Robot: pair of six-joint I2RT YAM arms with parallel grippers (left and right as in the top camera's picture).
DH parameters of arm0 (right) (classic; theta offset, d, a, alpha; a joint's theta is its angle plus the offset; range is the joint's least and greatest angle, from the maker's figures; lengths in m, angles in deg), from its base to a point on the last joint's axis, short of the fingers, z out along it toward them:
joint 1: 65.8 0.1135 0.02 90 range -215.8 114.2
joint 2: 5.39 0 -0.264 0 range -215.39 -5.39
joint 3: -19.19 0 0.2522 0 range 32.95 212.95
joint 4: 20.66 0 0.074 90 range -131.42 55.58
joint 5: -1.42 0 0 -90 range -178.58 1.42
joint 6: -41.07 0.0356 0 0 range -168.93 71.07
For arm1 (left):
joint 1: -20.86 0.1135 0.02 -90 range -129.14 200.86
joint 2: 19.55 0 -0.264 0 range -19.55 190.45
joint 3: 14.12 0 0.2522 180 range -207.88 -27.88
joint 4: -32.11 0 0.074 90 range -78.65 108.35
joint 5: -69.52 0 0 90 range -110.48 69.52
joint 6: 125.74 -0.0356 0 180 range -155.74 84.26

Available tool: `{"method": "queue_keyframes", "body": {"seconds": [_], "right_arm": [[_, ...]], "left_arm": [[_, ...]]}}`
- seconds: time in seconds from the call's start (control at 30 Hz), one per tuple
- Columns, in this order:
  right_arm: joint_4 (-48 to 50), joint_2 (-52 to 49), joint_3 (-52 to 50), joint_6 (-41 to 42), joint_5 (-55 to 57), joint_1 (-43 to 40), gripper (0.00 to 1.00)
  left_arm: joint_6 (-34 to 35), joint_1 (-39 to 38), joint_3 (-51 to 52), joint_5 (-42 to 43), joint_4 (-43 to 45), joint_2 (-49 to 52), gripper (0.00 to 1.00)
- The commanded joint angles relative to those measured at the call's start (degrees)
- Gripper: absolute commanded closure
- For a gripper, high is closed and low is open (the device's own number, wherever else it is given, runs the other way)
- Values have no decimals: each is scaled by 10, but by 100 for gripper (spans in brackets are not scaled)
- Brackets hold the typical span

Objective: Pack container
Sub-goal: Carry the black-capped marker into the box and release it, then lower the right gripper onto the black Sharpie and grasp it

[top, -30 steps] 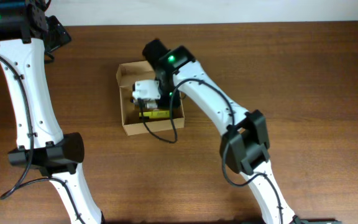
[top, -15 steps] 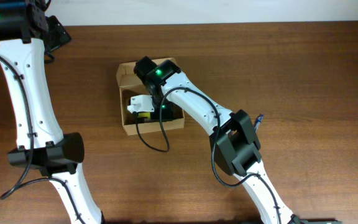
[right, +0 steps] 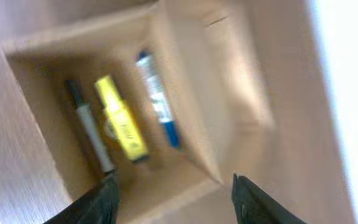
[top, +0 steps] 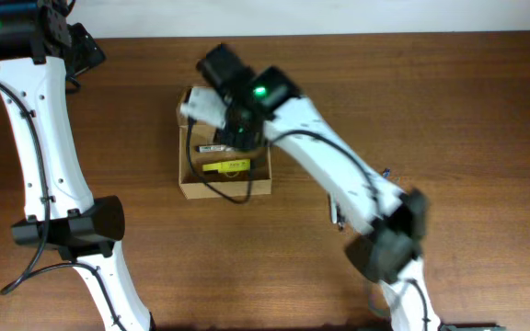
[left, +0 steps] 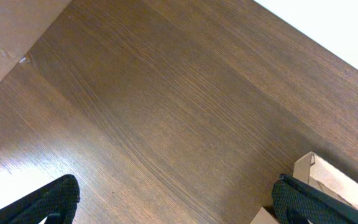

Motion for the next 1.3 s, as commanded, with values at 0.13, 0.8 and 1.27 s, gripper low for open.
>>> {"method": "queue_keyframes", "body": {"seconds": [0.13,0.8,1.27], "right_arm": [[-2,104,15,238,63,-101,42],[-35,68,-296,459,-105,-311,49],[84,68,-456,490,-110,-227,50]], "left_arm": [[-9,2,-5,-4,-2,-17,0],[-9,2,-5,-4,-2,-17,0],[-9,2,-5,-4,-2,-17,0]]}}
